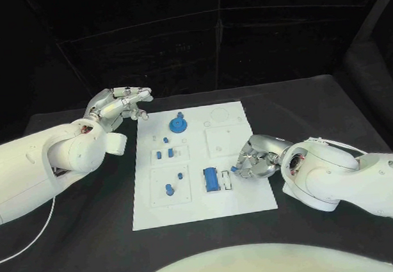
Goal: Assemble the parts on the task board
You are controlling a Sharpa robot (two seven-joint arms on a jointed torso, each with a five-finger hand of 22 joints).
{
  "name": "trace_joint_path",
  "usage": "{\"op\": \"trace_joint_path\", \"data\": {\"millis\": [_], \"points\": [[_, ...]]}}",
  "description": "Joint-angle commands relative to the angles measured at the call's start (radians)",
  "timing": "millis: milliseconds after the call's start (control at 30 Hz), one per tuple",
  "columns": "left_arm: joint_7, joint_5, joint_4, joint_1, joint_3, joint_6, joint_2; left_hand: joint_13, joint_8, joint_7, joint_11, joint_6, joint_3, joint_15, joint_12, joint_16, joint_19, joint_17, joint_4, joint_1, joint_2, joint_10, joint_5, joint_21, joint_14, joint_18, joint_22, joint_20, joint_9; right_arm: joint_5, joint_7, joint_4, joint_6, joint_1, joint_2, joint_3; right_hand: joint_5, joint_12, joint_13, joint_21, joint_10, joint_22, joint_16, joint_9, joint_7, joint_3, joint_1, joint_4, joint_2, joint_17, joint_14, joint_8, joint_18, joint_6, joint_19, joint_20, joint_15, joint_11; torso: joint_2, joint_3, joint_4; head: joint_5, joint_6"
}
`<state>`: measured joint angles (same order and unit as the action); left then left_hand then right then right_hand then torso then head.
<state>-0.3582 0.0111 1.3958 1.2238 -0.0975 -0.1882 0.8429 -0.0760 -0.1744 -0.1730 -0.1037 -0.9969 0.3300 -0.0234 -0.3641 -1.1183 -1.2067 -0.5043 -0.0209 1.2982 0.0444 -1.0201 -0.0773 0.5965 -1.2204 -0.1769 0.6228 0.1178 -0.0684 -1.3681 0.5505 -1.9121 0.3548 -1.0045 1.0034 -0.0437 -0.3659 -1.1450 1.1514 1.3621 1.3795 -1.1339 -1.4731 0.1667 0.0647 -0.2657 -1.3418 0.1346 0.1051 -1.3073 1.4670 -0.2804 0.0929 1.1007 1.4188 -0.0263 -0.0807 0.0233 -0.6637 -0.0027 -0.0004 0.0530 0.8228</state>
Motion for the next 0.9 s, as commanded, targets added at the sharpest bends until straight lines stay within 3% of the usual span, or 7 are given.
{"op": "trace_joint_path", "data": {"millis": [33,333,900], "points": [[-0.004,0.0,0.002,0.001,0.0,0.013,0.001,0.001,-0.004,0.0,0.0,0.005,-0.001,0.003,-0.006,0.006,0.001,0.001,-0.006,0.013,-0.001,0.005,0.0,-0.004,0.008,-0.006,-0.001,0.003,0.0,0.045,-0.014,0.005,0.026,-0.001,-0.013,0.0,0.005,-0.003,0.002,0.002,0.007,-0.002,-0.005,0.019,-0.004,-0.005,0.011,0.002,0.003,-0.105,0.073,0.005,-0.013,0.011,0.004,0.005,-0.005,-0.004,0.0,0.0004,0.0004,-0.001,0.0],[-0.004,0.0,0.004,0.001,0.0,0.014,0.001,0.001,-0.004,0.0,0.0,0.005,-0.001,0.003,-0.006,0.006,0.001,0.001,-0.006,0.013,-0.001,0.005,0.0,-0.004,0.008,-0.006,-0.001,0.003,0.0,0.068,0.025,0.033,-0.043,-0.001,-0.056,0.0,-0.013,-0.012,0.012,0.007,0.021,-0.013,-0.01,0.031,-0.012,0.022,0.082,0.031,0.021,-0.114,0.075,-0.001,-0.014,0.036,0.008,0.006,-0.008,0.001,-0.001,0.0,-0.0001,-0.005,0.0],[-0.006,0.0,0.005,0.001,0.0,0.022,0.002,0.001,-0.004,0.0,0.0,0.005,0.0,0.003,-0.007,0.005,0.001,0.002,-0.008,0.015,0.0,0.006,0.0,-0.005,0.008,-0.006,-0.002,0.002,0.0,0.062,0.086,0.057,-0.064,-0.001,-0.092,0.0,-0.018,-0.043,0.045,0.014,0.045,-0.026,-0.017,0.047,-0.025,0.074,0.131,0.056,0.016,-0.126,0.077,-0.013,-0.017,0.065,0.015,0.013,-0.017,0.012,0.0,0.0006,-0.0009,-0.008,0.004]]}}
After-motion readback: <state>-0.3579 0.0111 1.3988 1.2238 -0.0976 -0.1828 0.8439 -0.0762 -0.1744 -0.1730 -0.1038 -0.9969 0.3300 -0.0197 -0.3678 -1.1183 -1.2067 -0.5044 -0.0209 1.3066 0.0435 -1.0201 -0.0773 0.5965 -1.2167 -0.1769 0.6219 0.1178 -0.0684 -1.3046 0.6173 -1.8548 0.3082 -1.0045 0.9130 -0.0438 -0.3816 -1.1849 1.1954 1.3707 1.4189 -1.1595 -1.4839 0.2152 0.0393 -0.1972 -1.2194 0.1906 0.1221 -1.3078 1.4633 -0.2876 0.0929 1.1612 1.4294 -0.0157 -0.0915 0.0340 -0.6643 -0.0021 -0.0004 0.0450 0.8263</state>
